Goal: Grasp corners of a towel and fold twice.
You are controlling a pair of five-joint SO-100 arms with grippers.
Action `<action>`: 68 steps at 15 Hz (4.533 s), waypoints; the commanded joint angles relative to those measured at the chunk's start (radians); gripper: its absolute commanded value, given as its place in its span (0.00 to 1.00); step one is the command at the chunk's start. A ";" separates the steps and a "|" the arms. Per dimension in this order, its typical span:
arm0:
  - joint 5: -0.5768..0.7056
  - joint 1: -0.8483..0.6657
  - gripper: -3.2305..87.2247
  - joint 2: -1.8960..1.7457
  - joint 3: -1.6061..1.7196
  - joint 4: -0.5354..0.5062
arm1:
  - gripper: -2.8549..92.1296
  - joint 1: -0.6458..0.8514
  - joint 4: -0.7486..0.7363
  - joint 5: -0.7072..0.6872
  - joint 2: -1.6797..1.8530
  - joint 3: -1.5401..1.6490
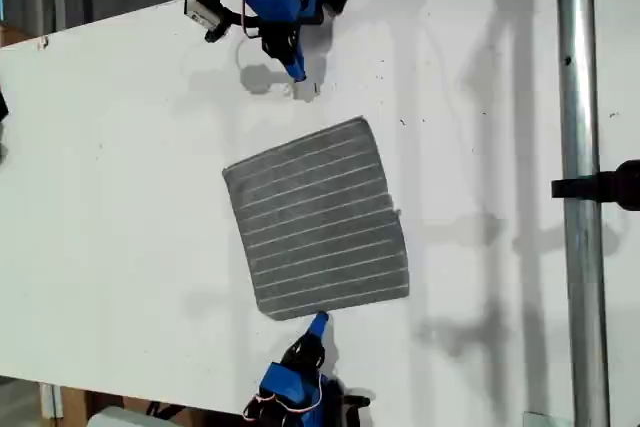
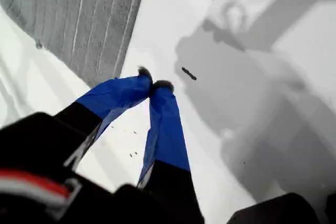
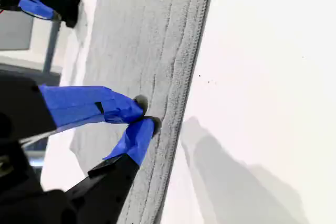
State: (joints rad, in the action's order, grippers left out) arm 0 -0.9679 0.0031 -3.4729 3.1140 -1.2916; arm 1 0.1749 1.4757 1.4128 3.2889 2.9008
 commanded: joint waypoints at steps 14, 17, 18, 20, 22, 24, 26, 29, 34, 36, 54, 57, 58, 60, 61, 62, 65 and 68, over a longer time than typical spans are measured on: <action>-0.546 -0.086 0.01 -0.003 0.005 -0.005 | 0.03 -0.324 -0.193 -0.198 -1.137 -0.874; -0.549 -0.084 0.01 -0.003 0.005 -0.005 | 0.03 -0.416 -0.160 -0.268 -1.489 -1.123; -0.549 -0.086 0.01 -0.003 0.005 -0.005 | 0.03 -0.434 -0.106 -0.298 -1.595 -1.195; -0.551 -0.089 0.01 -0.003 0.005 -0.005 | 0.14 -0.456 0.003 -0.318 -1.781 -1.359; -0.531 -0.089 0.01 -0.003 0.005 -0.005 | 0.31 -0.460 0.012 -0.345 -1.881 -1.454; -0.528 -0.084 0.01 -0.003 0.005 -0.005 | 0.39 -0.443 0.003 -0.388 -1.888 -1.486; -0.525 -0.086 0.01 -0.003 0.005 -0.005 | 0.42 -0.428 0.009 -0.390 -1.871 -1.480; -0.525 -0.094 0.02 -0.003 0.005 -0.005 | 0.42 -0.416 0.015 -0.393 -1.807 -1.414; -0.535 -0.091 0.01 -0.003 0.005 -0.005 | 0.39 -0.408 -0.181 -0.364 -1.776 -1.144; -0.532 -0.094 0.01 -0.003 0.005 -0.005 | 0.36 -0.379 -0.293 -0.364 -1.790 -1.058; -0.581 0.020 0.00 0.750 -0.591 0.117 | 0.03 -0.341 -0.453 -0.390 -1.891 -1.002; -0.469 0.127 0.00 1.281 -1.043 0.124 | 0.03 -0.333 -0.454 -0.399 -1.888 -0.997; -0.437 0.172 0.00 1.451 -1.223 0.071 | 0.03 -0.328 -0.456 -0.407 -1.887 -0.997; -0.367 0.261 0.00 1.718 -1.519 0.005 | 0.03 -0.327 -0.459 -0.407 -1.888 -0.997; -0.348 0.290 0.02 1.784 -1.589 -0.006 | 0.03 -0.327 -0.460 -0.408 -1.888 -0.997; -0.345 0.308 0.20 1.796 -1.608 -0.009 | 0.03 -0.327 -0.463 -0.410 -1.888 -0.997; -0.198 0.347 0.45 1.770 -1.644 -0.035 | 0.03 -0.330 -0.468 -0.411 -1.890 -0.997; -0.218 0.350 0.38 1.798 -1.623 -0.041 | 0.03 -0.331 -0.469 -0.411 -1.890 -0.996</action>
State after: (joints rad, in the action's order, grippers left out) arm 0 -1.1766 0.3482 -1.6751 1.5110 -1.3376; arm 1 -0.1611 1.0124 1.0094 1.3913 1.9021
